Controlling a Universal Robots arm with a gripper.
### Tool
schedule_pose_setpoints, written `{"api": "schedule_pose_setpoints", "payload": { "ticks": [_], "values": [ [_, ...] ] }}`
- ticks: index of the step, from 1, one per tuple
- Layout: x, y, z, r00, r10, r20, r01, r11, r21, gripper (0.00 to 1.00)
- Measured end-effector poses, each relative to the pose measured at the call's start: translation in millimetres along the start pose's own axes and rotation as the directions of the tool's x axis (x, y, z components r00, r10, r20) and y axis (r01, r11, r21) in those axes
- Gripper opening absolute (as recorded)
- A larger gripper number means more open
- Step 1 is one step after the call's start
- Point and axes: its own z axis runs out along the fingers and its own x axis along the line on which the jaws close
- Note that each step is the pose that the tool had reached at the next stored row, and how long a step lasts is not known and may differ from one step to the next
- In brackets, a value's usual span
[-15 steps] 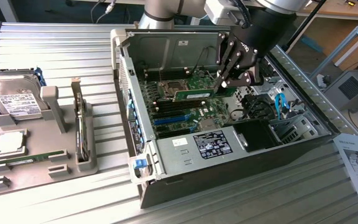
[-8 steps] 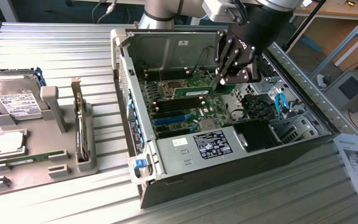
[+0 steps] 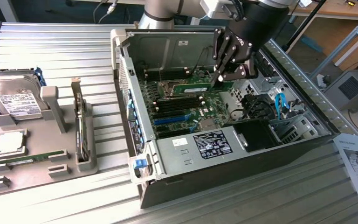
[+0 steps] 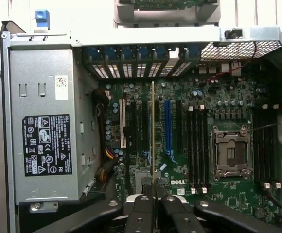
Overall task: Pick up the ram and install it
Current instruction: 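Pick up the ram and move it above insertion slot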
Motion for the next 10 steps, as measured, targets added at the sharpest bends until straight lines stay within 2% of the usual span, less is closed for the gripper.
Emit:
{"api": "schedule_pose_setpoints", "payload": {
  "ticks": [10],
  "values": [
    [-15.4,0.5,1.1,1.0,0.0,0.0001,0.0,1.0,0.0,0.12]
  ]
}}
